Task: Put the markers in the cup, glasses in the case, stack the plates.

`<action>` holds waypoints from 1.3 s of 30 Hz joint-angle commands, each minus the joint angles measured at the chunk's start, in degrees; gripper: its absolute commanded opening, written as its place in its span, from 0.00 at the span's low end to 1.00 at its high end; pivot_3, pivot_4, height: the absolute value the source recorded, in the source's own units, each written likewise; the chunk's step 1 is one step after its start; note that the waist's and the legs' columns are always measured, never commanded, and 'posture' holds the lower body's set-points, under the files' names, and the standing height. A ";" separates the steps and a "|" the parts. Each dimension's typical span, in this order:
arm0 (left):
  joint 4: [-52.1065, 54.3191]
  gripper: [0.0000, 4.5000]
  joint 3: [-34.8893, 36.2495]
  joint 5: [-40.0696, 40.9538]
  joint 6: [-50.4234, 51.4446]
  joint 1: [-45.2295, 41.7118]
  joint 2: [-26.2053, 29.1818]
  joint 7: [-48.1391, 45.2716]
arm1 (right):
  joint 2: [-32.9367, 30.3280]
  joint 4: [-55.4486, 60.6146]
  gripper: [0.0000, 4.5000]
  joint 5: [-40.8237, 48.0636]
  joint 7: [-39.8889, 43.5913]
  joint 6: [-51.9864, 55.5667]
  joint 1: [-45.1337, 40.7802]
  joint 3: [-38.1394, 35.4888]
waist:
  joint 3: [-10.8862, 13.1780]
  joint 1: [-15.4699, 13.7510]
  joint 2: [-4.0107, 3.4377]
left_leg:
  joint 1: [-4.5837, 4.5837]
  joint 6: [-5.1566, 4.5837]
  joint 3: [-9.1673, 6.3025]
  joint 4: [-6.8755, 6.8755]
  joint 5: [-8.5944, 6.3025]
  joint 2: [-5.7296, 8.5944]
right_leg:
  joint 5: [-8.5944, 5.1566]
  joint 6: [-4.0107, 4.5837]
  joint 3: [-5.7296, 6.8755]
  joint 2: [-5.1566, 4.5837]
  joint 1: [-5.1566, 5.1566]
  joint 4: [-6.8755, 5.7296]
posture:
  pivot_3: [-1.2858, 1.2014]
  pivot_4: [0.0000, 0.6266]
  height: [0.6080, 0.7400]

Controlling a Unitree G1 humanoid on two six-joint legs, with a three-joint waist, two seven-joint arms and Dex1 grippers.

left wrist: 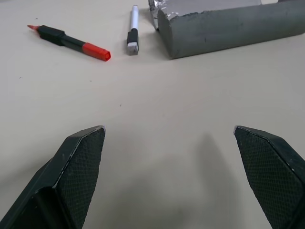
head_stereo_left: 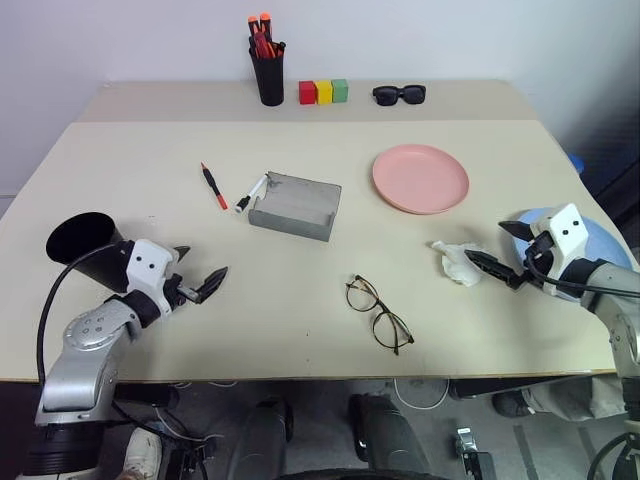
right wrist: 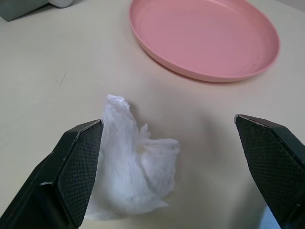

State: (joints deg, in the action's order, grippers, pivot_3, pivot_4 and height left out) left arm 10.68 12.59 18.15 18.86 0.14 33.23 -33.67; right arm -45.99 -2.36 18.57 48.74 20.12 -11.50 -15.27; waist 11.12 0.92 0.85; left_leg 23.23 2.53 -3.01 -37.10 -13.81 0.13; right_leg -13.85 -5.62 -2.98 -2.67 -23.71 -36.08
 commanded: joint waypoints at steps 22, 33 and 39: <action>2.80 0.99 -3.80 1.31 5.22 -8.75 -0.08 -1.15 | 3.84 10.75 1.00 0.30 -3.36 2.47 -2.99 5.03 | -0.01 -0.17 0.01 | 0.02 0.00 -0.02 -0.02 0.00 0.02 | 0.01 -0.02 0.01 0.03 0.01 -0.02 | 0.52 0.24 1.00; -2.27 0.99 -7.64 -5.13 5.98 -15.11 -2.91 4.31 | 12.37 17.79 1.00 -0.30 -8.21 4.09 -0.93 11.52 | -0.01 -0.04 0.02 | -0.01 0.00 -0.05 -0.01 0.00 0.03 | 0.05 -0.08 0.02 0.05 0.03 -0.03 | 0.52 0.24 1.00; -9.28 0.99 -5.57 -7.17 14.60 -26.47 -8.37 15.89 | 15.56 22.89 1.00 0.73 -10.81 7.82 -2.88 14.87 | -0.02 -0.29 0.04 | 0.05 0.00 -0.17 -0.12 0.01 0.08 | 0.14 -0.26 0.08 0.04 0.05 -0.04 | 0.52 0.24 1.00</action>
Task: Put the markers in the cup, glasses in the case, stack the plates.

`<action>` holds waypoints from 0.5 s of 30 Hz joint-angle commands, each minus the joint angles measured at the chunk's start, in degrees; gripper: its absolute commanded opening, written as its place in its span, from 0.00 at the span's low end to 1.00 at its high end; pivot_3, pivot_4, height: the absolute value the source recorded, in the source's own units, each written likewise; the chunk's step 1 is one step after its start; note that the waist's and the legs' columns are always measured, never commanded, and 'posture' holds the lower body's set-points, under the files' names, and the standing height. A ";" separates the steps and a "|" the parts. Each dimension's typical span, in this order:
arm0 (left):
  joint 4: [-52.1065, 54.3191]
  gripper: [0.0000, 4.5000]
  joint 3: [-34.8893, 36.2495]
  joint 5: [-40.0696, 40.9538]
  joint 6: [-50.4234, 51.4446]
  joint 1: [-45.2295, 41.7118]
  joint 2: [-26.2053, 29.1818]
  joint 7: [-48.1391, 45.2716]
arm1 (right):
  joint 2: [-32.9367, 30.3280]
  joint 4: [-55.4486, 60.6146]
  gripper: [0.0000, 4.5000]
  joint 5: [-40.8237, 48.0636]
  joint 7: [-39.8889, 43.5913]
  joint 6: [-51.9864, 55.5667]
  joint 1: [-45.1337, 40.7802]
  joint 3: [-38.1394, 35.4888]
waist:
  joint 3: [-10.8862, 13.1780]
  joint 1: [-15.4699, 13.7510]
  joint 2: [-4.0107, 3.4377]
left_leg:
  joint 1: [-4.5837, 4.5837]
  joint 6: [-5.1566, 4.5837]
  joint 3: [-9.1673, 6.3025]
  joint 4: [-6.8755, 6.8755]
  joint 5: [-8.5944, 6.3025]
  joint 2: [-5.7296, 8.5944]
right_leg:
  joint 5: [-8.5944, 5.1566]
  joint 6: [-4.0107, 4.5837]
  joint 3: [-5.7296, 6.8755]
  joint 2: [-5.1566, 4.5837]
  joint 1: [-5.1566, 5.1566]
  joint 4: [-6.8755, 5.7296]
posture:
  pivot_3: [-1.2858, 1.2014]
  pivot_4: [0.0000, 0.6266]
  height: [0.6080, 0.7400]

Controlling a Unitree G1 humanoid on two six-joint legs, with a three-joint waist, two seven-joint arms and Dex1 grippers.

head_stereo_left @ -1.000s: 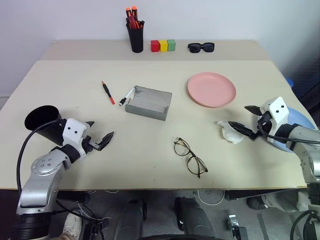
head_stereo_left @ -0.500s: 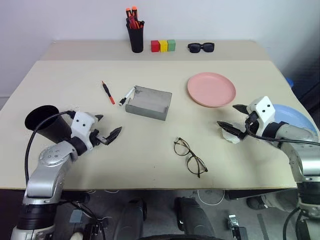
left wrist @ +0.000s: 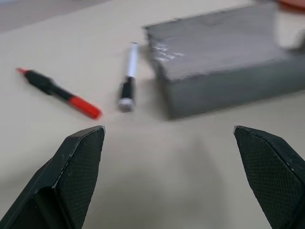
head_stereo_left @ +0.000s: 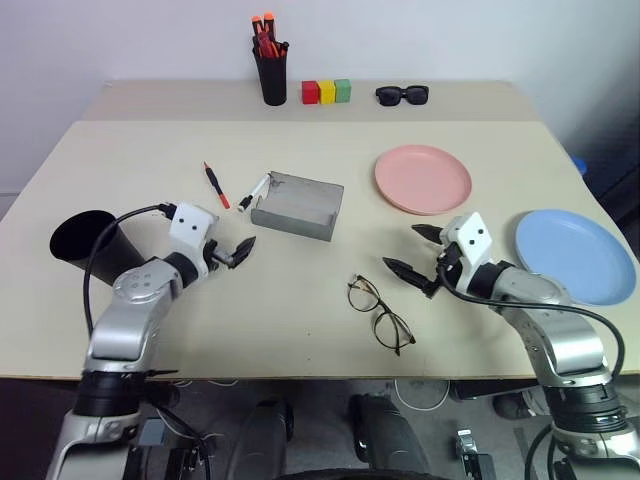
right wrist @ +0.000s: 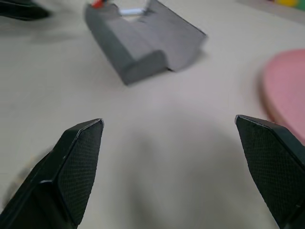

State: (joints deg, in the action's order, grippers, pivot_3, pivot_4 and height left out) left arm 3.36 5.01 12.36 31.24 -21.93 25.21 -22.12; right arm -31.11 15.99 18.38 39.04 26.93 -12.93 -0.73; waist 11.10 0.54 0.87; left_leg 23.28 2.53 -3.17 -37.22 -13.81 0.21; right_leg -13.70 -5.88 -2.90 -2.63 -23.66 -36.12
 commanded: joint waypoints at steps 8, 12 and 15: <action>-25.06 0.99 -0.41 -3.50 9.48 -24.77 -2.91 7.82 | 6.78 10.52 1.00 0.94 -4.54 4.82 -4.38 7.38 | -0.01 0.49 0.02 | -0.01 0.00 -0.12 0.07 0.00 0.03 | 0.02 -0.06 0.11 0.04 -0.01 -0.05 | 0.52 0.24 1.00; -37.81 0.99 -3.38 -4.87 9.99 -33.53 -3.29 4.28 | 9.65 11.25 1.00 0.05 -6.21 5.20 -5.08 10.66 | -0.01 0.41 0.02 | 0.01 0.01 -0.16 0.08 0.01 0.04 | 0.02 -0.06 0.15 0.05 -0.04 -0.06 | 0.52 0.24 1.00; -45.92 0.99 -5.28 -6.64 10.57 -38.63 -3.27 2.57 | 10.38 11.38 1.00 -0.30 -6.72 5.29 -5.64 11.93 | -0.01 0.39 0.02 | 0.03 0.01 -0.15 0.07 0.01 0.06 | 0.02 -0.07 0.15 0.03 -0.03 -0.04 | 0.52 0.24 1.00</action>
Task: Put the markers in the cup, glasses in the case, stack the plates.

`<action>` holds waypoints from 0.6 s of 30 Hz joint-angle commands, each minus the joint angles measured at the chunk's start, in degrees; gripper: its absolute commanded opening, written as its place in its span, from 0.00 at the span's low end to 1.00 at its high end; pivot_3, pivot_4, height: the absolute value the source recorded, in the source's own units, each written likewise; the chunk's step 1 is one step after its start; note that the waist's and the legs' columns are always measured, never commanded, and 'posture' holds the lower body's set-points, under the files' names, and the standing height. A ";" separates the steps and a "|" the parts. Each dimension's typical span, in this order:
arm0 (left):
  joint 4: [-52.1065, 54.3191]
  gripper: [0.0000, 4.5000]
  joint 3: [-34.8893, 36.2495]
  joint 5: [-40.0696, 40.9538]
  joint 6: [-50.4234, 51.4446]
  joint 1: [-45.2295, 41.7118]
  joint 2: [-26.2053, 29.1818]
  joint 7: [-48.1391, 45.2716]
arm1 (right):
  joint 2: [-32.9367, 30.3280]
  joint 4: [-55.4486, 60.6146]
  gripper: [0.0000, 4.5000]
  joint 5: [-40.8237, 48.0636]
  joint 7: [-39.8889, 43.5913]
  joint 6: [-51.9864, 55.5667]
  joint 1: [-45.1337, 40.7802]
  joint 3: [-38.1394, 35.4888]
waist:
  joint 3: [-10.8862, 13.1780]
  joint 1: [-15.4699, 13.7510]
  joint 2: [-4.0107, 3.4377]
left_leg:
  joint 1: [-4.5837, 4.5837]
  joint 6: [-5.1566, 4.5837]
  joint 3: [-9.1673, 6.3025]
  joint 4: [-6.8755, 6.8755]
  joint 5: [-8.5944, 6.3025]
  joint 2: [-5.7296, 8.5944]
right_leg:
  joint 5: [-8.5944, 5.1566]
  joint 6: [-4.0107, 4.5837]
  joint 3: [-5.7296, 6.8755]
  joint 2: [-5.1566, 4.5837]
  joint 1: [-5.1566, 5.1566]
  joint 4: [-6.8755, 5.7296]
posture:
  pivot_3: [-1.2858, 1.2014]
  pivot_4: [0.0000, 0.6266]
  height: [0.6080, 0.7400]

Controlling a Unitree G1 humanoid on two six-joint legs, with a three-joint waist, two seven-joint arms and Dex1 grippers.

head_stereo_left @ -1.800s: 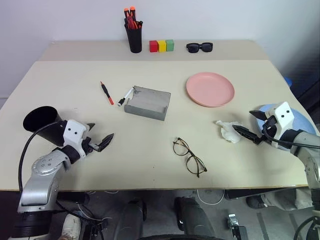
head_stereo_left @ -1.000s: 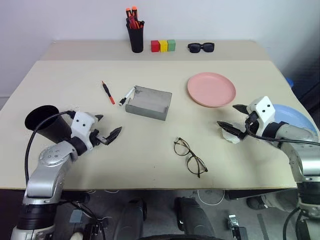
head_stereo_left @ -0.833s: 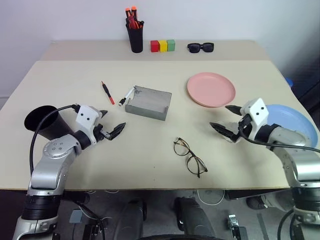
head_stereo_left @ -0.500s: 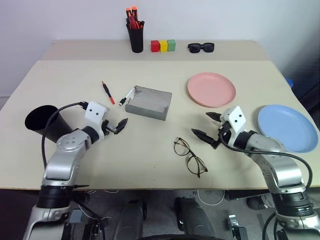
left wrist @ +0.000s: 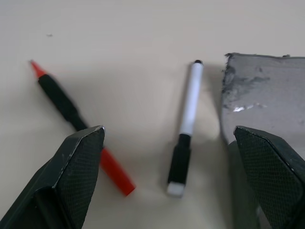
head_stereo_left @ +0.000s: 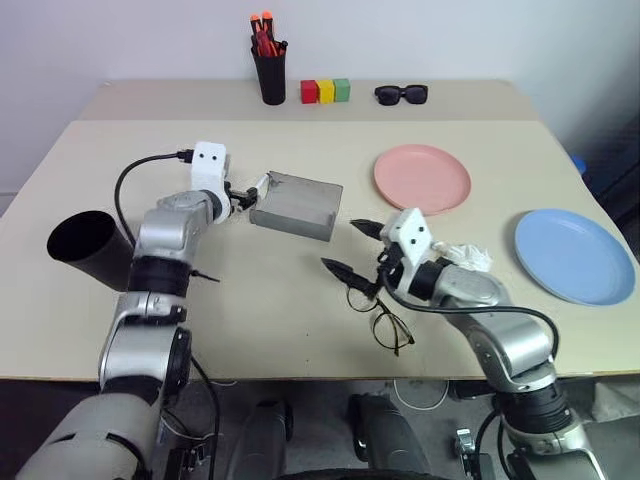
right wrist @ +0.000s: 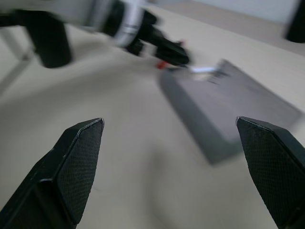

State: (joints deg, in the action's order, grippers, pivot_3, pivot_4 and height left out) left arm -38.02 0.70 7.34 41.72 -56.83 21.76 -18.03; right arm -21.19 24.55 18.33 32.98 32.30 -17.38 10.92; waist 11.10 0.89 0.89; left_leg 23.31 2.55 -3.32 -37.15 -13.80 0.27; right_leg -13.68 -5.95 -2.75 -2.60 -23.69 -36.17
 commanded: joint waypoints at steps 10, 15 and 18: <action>-22.89 0.99 -2.94 -5.33 -1.62 -13.29 -0.86 -6.37 | 0.48 3.17 1.00 -0.56 -1.47 -0.47 -0.98 1.75 | 0.01 0.24 0.01 | 0.01 0.00 0.00 0.03 0.00 0.00 | -0.01 -0.03 0.00 0.00 -0.03 -0.01 | 0.52 0.24 1.00; -25.14 0.57 -3.12 -6.35 -2.68 -13.49 -0.90 -6.31 | 0.54 3.04 1.00 -0.86 -1.69 -0.69 -0.91 1.71 | 0.01 0.26 0.01 | 0.01 0.00 0.00 0.03 0.00 0.00 | -0.01 -0.03 0.00 0.00 -0.03 -0.03 | 0.52 0.24 1.00; -25.60 0.23 -2.55 -6.55 -2.68 -13.40 -0.89 -5.84 | 0.49 3.01 1.00 -0.83 -1.70 -0.77 -0.76 1.65 | 0.00 0.31 0.01 | 0.00 0.00 0.00 0.03 0.00 0.00 | -0.01 -0.03 0.00 0.00 -0.03 -0.05 | 0.52 0.24 1.00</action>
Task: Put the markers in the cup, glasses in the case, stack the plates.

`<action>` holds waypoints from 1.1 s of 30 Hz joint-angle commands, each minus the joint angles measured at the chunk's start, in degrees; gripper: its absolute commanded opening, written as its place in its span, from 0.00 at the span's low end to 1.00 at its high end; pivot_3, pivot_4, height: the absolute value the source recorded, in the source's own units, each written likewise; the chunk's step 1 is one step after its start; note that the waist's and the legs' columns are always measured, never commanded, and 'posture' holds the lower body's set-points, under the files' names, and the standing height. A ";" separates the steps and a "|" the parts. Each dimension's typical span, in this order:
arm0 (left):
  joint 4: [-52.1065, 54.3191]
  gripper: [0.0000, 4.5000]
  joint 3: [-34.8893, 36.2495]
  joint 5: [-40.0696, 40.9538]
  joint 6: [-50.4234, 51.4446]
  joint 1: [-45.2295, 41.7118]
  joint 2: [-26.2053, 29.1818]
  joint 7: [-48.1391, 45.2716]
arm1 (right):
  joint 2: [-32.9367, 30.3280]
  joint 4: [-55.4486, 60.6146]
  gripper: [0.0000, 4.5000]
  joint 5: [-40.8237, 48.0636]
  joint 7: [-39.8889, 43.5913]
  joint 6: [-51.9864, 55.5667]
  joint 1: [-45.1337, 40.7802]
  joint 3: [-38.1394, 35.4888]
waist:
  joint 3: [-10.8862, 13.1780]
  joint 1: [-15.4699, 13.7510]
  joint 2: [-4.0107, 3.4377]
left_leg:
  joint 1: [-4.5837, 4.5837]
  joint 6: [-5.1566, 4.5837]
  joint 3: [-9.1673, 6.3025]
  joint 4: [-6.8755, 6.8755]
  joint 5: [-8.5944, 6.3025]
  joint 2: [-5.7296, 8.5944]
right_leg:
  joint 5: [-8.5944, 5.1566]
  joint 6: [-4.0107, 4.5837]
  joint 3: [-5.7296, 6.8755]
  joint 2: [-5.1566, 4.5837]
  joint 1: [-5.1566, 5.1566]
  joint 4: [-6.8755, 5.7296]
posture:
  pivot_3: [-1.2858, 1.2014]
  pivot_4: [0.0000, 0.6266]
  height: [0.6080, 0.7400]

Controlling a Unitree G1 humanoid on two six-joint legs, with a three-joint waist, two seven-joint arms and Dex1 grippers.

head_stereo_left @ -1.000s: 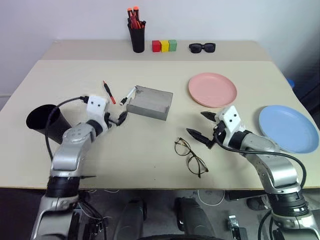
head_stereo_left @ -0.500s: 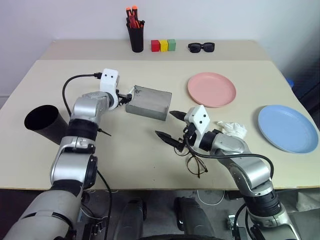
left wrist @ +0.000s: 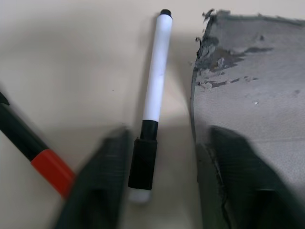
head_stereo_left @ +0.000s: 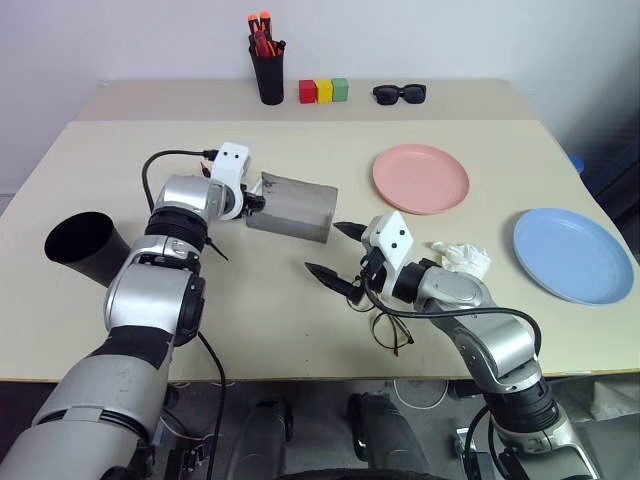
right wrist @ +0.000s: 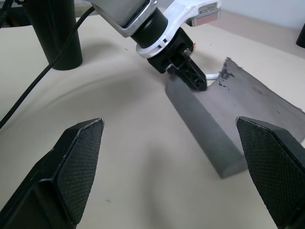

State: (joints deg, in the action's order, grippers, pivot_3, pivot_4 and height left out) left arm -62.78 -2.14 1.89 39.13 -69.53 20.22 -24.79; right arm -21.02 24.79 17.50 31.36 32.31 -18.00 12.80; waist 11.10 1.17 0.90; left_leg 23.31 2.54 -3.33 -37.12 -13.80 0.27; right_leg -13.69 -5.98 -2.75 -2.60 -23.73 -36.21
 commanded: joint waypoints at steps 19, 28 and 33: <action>23.91 0.00 3.94 3.10 13.75 6.54 -0.46 3.17 | 0.26 1.17 1.00 0.20 2.05 -1.30 -0.87 0.26 | 0.01 -0.09 0.01 | 0.03 0.00 -0.01 -0.01 0.00 0.00 | 0.02 -0.02 -0.01 -0.02 -0.03 -0.06 | 0.52 0.24 1.00; 50.92 0.00 1.31 2.85 29.65 18.56 -1.63 5.97 | 0.52 -0.69 1.00 0.02 3.92 -2.09 -1.93 0.94 | 0.01 -0.08 0.01 | 0.02 0.03 -0.05 -0.02 0.02 0.00 | 0.02 -0.01 -0.02 -0.02 -0.06 -0.15 | 0.52 0.24 1.00; 58.07 0.31 1.27 3.21 33.73 22.59 -2.11 7.18 | 0.70 -1.59 1.00 -0.15 4.52 -2.47 -2.51 0.94 | 0.00 -0.11 0.00 | 0.00 0.04 -0.05 -0.02 0.02 0.00 | 0.02 -0.01 -0.03 -0.02 -0.07 -0.16 | 0.52 0.24 1.00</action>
State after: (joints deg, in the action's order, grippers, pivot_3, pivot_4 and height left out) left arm -8.22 -1.23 4.54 72.06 -46.87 18.01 -18.35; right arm -20.87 22.19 17.12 35.38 31.45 -19.27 13.96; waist 11.11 1.06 0.91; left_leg 23.31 2.59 -3.37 -37.14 -13.78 0.27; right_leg -13.67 -5.98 -2.78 -2.61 -23.79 -36.37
